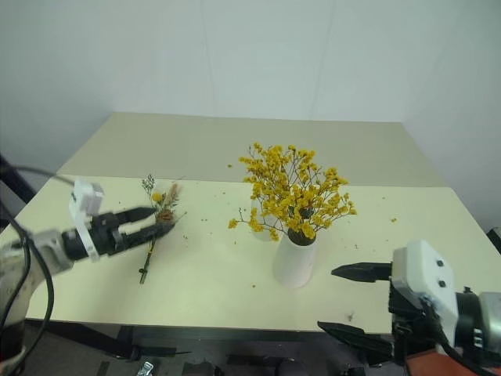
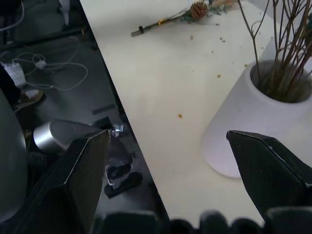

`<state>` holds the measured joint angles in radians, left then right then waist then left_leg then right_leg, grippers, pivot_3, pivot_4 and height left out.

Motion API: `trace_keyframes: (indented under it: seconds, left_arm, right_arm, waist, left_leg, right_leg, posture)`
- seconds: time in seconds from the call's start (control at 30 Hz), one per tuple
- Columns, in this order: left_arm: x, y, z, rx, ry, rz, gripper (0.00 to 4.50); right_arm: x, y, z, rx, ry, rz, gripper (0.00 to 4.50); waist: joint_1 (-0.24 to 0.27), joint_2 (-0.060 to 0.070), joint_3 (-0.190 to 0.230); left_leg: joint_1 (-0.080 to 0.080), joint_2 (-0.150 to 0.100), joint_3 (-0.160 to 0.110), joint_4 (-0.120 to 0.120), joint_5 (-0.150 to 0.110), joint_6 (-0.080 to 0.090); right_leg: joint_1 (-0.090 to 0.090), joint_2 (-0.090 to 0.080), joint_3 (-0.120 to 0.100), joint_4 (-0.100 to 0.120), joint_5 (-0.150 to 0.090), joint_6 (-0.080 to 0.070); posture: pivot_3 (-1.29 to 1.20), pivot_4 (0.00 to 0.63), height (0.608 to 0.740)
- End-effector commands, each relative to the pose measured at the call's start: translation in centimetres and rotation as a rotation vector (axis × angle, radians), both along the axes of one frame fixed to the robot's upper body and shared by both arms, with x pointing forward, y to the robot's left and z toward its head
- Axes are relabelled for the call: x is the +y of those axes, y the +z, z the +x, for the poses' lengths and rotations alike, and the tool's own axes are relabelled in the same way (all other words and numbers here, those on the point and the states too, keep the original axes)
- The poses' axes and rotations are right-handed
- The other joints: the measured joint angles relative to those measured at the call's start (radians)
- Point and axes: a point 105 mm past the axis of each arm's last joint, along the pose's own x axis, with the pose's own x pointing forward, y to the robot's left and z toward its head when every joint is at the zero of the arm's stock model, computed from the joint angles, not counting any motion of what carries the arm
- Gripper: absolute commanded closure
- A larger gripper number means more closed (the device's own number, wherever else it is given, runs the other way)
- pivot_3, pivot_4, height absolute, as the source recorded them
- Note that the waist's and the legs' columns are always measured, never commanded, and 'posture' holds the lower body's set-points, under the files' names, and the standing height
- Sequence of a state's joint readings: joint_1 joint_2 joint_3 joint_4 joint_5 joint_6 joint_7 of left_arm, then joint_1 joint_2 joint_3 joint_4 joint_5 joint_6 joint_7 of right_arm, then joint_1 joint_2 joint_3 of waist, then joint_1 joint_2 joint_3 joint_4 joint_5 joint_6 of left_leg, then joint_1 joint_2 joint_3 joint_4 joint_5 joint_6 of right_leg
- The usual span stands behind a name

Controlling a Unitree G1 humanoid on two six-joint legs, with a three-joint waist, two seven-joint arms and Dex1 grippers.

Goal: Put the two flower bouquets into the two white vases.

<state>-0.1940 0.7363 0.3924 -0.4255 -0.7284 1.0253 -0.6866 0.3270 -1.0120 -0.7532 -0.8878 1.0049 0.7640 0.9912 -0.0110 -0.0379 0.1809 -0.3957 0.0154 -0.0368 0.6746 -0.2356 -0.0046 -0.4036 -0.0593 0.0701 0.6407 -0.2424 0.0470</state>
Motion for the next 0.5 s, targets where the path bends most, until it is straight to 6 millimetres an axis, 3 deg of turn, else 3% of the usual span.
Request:
trace_keyframes:
  seconds: [0.03,0.27,0.5]
  left_arm:
    - [0.6,0.3,-0.1,-0.007,0.156,0.091,0.03]
    - [2.3,1.0,4.0,0.084,0.504,0.109,0.03]
    - [2.2,-1.6,5.3,0.268,0.556,0.146,0.03]
  right_arm:
    - [0.2,0.4,0.5,-0.027,0.029,0.003,0.0]
    - [-0.1,0.7,1.2,-0.021,0.067,-0.03,0.0]
    - [-0.4,1.0,0.9,-0.016,0.062,-0.049,0.0]
  waist:
    - [0.012,0.0,0.0]
    - [0.021,-0.002,-0.001]
    - [0.003,-0.002,-0.001]
  left_leg:
    - [0.0,0.0,0.0,0.0,0.0,0.0]
    - [0.0,-0.001,0.0,0.001,0.0,0.0]
    - [0.0,-0.002,0.0,-0.001,0.0,-0.001]
  right_leg:
    - [0.0,0.0,0.0,0.0,0.0,0.0]
    - [0.001,0.0,-0.001,0.0,0.0,0.0]
    - [-0.001,0.0,0.0,0.0,0.004,-0.007]
  posture:
    - [0.0,0.15,0.74]
    - [0.0,0.15,0.74]
    - [0.0,0.15,0.74]
